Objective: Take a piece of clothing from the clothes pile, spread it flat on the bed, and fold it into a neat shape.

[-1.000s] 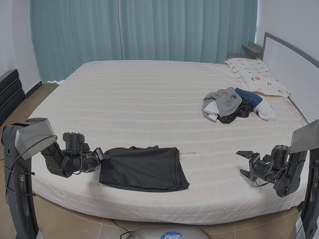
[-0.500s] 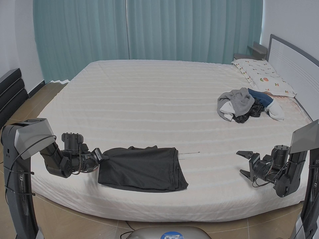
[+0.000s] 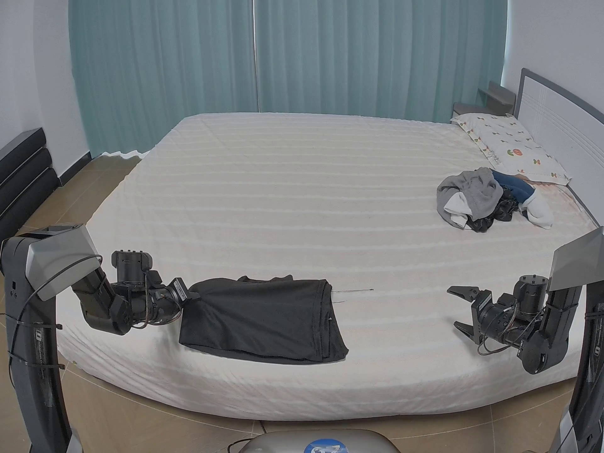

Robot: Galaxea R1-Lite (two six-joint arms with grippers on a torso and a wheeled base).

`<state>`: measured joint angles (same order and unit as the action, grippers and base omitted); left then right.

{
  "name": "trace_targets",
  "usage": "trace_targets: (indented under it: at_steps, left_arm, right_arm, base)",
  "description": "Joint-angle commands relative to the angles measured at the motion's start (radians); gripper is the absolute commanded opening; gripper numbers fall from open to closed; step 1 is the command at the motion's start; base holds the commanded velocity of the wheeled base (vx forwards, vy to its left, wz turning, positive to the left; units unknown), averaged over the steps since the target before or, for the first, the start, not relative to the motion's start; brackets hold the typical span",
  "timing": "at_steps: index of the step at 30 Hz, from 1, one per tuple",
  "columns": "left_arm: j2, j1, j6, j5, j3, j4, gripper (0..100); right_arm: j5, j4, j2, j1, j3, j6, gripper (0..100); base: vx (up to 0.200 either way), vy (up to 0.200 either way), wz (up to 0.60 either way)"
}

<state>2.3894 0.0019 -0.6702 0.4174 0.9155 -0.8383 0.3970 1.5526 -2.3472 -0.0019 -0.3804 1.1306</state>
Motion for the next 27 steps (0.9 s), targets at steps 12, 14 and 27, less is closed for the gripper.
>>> trace_targets:
  at_steps: [12, 14, 27]
  left_arm:
    - [0.025, 0.006, -0.002, -0.063, 0.022, -0.038, 0]
    - [0.024, 0.004, -0.002, -0.063, 0.019, -0.038, 0]
    - [0.021, 0.001, -0.015, -0.063, 0.009, -0.039, 100]
  right_arm:
    - [-0.001, 0.012, 0.000, -0.001, 0.000, 0.000, 100]
    - [-0.001, 0.012, 0.000, 0.002, 0.000, 0.000, 100]
    - [-0.001, 0.012, 0.000, 0.002, 0.000, 0.000, 100]
  base:
    - [0.000, 0.183, 0.00]
    - [0.000, 0.000, 0.00]
    - [0.000, 0.000, 0.00]
